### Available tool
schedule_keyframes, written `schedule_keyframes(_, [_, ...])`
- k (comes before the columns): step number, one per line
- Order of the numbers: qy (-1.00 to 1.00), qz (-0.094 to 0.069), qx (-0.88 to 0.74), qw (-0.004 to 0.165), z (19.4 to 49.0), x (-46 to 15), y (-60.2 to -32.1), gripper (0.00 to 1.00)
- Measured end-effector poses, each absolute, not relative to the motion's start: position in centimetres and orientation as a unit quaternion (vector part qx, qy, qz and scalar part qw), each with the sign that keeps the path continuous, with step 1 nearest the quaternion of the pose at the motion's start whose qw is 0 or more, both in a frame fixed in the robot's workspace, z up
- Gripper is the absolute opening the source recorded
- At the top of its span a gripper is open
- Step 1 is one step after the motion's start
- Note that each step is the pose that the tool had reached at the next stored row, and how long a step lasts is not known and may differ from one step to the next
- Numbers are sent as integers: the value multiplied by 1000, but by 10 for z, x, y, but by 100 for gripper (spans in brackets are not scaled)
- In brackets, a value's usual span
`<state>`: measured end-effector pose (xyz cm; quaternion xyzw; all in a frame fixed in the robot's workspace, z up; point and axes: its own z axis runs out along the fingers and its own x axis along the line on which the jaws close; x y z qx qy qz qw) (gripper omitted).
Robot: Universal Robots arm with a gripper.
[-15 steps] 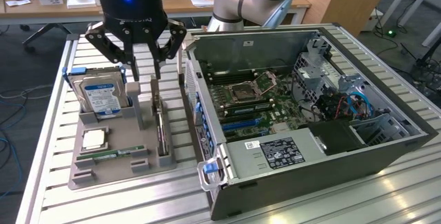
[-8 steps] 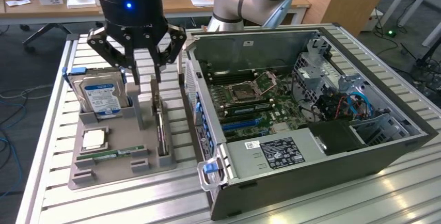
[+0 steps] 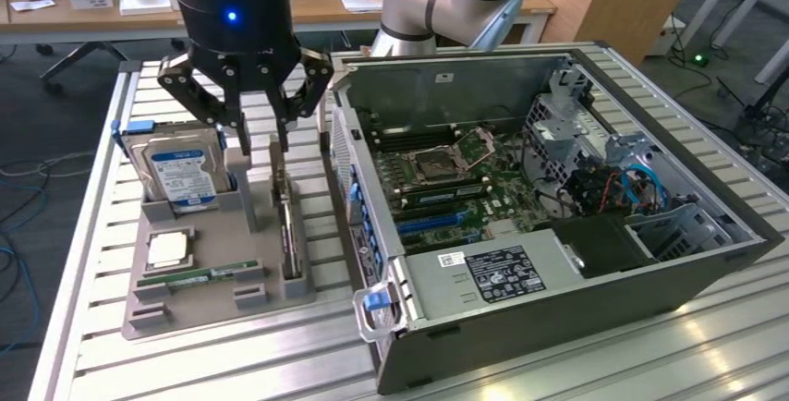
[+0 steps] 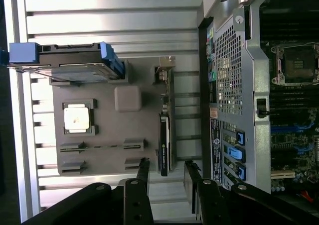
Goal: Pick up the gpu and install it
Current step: 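Pick up the gpu and move the gpu toward the slot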
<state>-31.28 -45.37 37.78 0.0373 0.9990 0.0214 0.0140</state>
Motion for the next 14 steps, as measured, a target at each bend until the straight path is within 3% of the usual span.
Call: schedule_keyframes(14, [999,21,37,14,373,-313,-454,42])
